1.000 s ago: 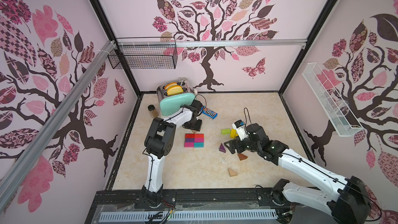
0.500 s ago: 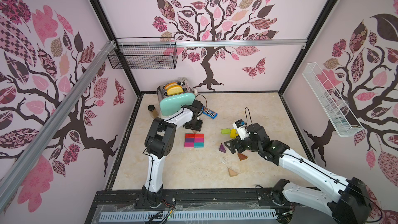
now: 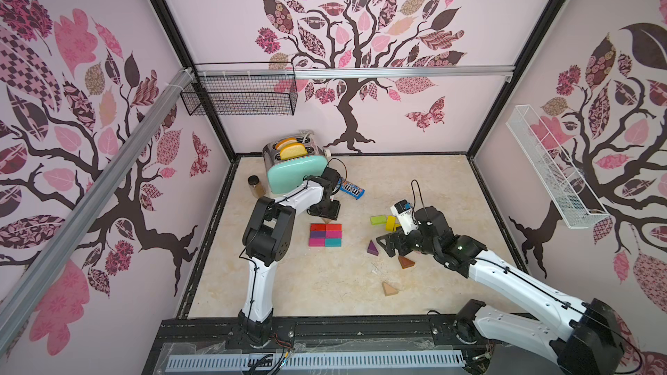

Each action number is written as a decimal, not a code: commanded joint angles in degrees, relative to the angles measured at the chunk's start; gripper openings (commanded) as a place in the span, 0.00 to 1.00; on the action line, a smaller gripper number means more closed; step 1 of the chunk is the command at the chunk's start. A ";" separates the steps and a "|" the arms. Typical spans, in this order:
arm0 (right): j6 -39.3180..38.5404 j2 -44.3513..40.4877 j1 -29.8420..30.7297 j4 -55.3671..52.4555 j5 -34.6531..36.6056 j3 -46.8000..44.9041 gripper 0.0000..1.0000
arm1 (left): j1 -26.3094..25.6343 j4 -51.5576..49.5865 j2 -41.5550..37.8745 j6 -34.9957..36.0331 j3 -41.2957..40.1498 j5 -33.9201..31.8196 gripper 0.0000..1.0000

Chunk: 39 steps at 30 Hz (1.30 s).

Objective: Assemble a piece of candy with building blocks
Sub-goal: Assemble the building block at the center of the board, then adjust the building block at the center of the board.

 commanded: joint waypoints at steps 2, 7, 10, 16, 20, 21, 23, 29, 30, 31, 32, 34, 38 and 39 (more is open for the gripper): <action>-0.64 -0.71 -0.52 -0.75 0.77 2.54 0.95 | -0.41 -1.97 0.27 -0.46 1.77 1.55 0.71; -0.70 -0.66 -0.61 -1.53 0.84 2.95 0.95 | -0.21 -3.58 -1.20 -0.26 3.81 1.61 0.79; -0.51 -0.86 -0.67 -2.63 1.10 2.81 0.95 | 0.02 -4.63 -3.12 -0.20 4.41 1.17 0.82; -0.37 -1.13 -0.59 -7.21 2.05 3.20 0.96 | -0.12 -5.74 -13.79 -2.51 -2.69 2.30 0.91; -2.37 4.01 -0.62 -11.27 0.82 6.46 0.95 | 0.15 0.99 -23.59 -6.61 -16.16 12.54 0.98; -3.07 5.83 -0.63 -12.17 -0.25 7.51 0.95 | 0.34 2.18 -25.64 -7.37 -19.14 15.37 0.98; -4.16 8.82 -0.67 -12.53 -2.06 8.95 0.94 | 0.22 4.00 -29.41 -8.92 -23.56 17.81 0.98; -4.68 17.36 -0.52 -8.76 -2.73 11.36 0.91 | -0.23 6.86 -42.22 -12.18 -31.29 22.26 0.98; -4.76 19.42 -0.54 -8.86 -2.83 12.21 0.91 | -0.23 6.72 -43.88 -12.50 -31.89 22.54 0.98; -4.85 21.08 -0.57 -9.09 -2.83 13.01 0.90 | -0.32 6.78 -45.13 -12.74 -32.57 22.85 0.98; -4.94 22.95 -0.52 -9.19 -2.96 13.75 0.90 | -0.36 6.96 -46.24 -12.82 -33.50 23.20 0.98; -4.94 26.12 -0.42 -9.06 -3.92 14.50 0.90 | -0.37 7.54 -47.70 -13.03 -35.49 23.06 0.98; -4.62 31.20 0.81 -8.14 -5.55 15.17 0.89 | -0.41 7.69 -48.58 -13.02 -37.77 21.91 0.98; -4.43 32.02 1.15 -7.83 -5.23 15.21 0.89 | -0.34 7.86 -48.73 -13.03 -38.08 21.60 0.98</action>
